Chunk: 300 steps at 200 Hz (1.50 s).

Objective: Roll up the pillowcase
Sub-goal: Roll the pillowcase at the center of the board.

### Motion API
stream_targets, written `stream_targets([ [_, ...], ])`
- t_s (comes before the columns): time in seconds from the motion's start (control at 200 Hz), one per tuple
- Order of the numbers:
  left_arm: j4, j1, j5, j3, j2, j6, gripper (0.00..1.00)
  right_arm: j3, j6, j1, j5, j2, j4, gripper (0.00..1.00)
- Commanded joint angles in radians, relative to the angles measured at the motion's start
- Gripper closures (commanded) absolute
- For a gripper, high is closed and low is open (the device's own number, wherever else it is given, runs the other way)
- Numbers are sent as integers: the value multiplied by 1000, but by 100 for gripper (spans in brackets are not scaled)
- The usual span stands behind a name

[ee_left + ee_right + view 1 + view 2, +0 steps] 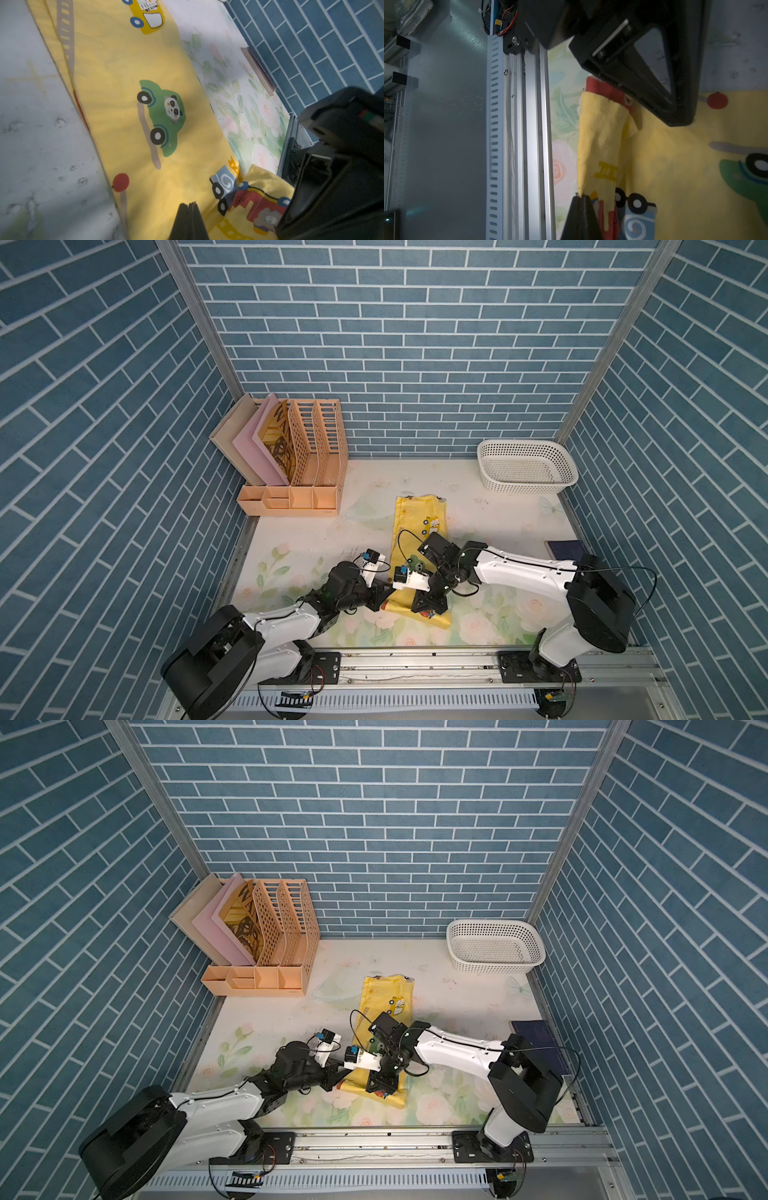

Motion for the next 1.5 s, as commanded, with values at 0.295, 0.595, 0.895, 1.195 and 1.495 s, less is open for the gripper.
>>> stream_targets([
  [0.295,-108,1,-269,39,-94,33,100,115,-92,-106,-45,146,-110,100],
  [0.595,-135,3,-235,-9,-376,72,100,186,-111,-136,-68,236,-85,100],
  [0.895,-32,-47,-175,-71,-264,40,100,227,-131,-169,-43,292,-99,100],
  [1.195,23,-75,-216,-48,-134,48,100,210,-91,-173,-22,307,-89,97],
  [1.495,27,-99,-280,-32,-35,41,100,114,27,-129,297,53,103,37],
])
